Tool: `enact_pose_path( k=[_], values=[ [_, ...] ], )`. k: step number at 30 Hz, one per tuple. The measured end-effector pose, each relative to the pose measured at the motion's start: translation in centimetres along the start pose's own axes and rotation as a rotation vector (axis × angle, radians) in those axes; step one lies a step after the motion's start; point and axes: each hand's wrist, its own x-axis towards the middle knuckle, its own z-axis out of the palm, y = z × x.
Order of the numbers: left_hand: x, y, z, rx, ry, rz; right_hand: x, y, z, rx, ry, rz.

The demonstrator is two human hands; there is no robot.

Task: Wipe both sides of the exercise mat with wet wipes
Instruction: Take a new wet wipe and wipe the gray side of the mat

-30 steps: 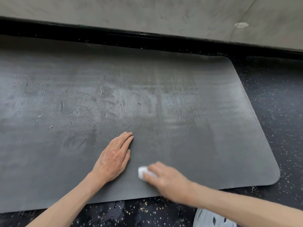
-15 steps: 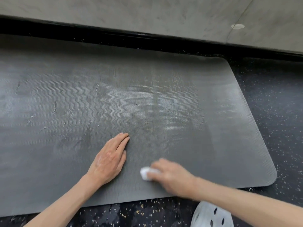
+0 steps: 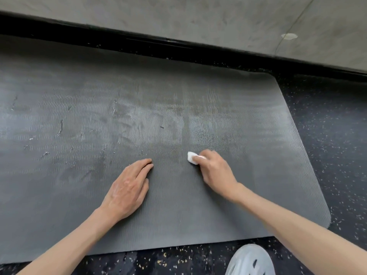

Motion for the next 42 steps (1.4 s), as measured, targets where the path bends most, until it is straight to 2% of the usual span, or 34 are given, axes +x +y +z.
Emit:
enact_pose_path(
  k=[1, 4, 5, 7, 10, 12, 15, 16, 20, 22, 27, 28, 30, 33, 35, 37, 40, 42],
  values=[
    [0.3, 0.0, -0.1, 0.002, -0.001, -0.008, -0.3, -0.5, 0.3, -0.007, -0.002, -0.007],
    [1.6, -0.2, -0.3, -0.001, 0.002, -0.029, -3.1, -2.5, 0.4, 0.029, -0.200, -0.321],
    [2.2, -0.3, -0.3, -0.004, 0.006, -0.026, -3.1, -2.2, 0.2, 0.034, -0.245, -0.375],
    [3.3, -0.4, -0.1, -0.005, 0.016, -0.017, -0.6, -0.6, 0.0, 0.047, -0.188, -0.263],
    [5.3, -1.0, 0.0, 0.007, 0.031, -0.014, 3.4, 0.9, 0.1, 0.011, 0.033, 0.011],
    [6.9, -1.2, 0.0, 0.008, 0.033, -0.011, 2.7, -0.4, 0.6, -0.003, 0.003, -0.048],
    [9.7, -1.9, -0.2, 0.030, 0.051, -0.022, 0.3, -1.6, 0.7, 0.026, -0.202, -0.318],
    [10.7, -2.2, -0.3, 0.042, 0.056, -0.030, 0.7, -1.1, 0.6, 0.028, -0.212, -0.325],
    [14.7, -3.3, -0.1, 0.054, 0.045, -0.065, 3.8, -0.1, 1.2, 0.083, -0.077, -0.113],
    [16.3, -3.4, -0.1, 0.057, 0.037, -0.049, 3.6, -0.4, 1.7, 0.056, -0.074, -0.106],
    [20.0, -3.9, 0.5, 0.060, 0.050, -0.027, 3.1, 0.2, 0.4, 0.002, -0.277, -0.435],
    [20.8, -4.0, 0.7, 0.049, 0.060, -0.039, 3.9, 0.6, 0.2, -0.024, -0.293, -0.453],
    [22.1, -4.0, 1.4, 0.023, 0.085, -0.085, 6.4, 1.8, 0.3, -0.003, -0.231, -0.340],
    [22.6, -4.1, 2.5, 0.001, 0.100, -0.152, 11.1, 3.7, 0.7, 0.020, 0.006, -0.074],
    [22.6, -4.1, 2.8, 0.002, 0.108, -0.171, 12.1, 3.2, 1.1, 0.016, 0.109, 0.017],
    [22.7, -4.2, 2.8, -0.017, 0.113, -0.206, 10.1, 1.9, 1.6, 0.034, 0.086, -0.023],
    [22.8, -4.1, 3.1, -0.024, 0.110, -0.233, 6.4, 1.3, 0.7, 0.070, -0.079, -0.233],
    [22.9, -4.0, 3.3, -0.026, 0.113, -0.240, 8.7, 3.4, 0.1, 0.041, -0.126, -0.309]
  ],
)
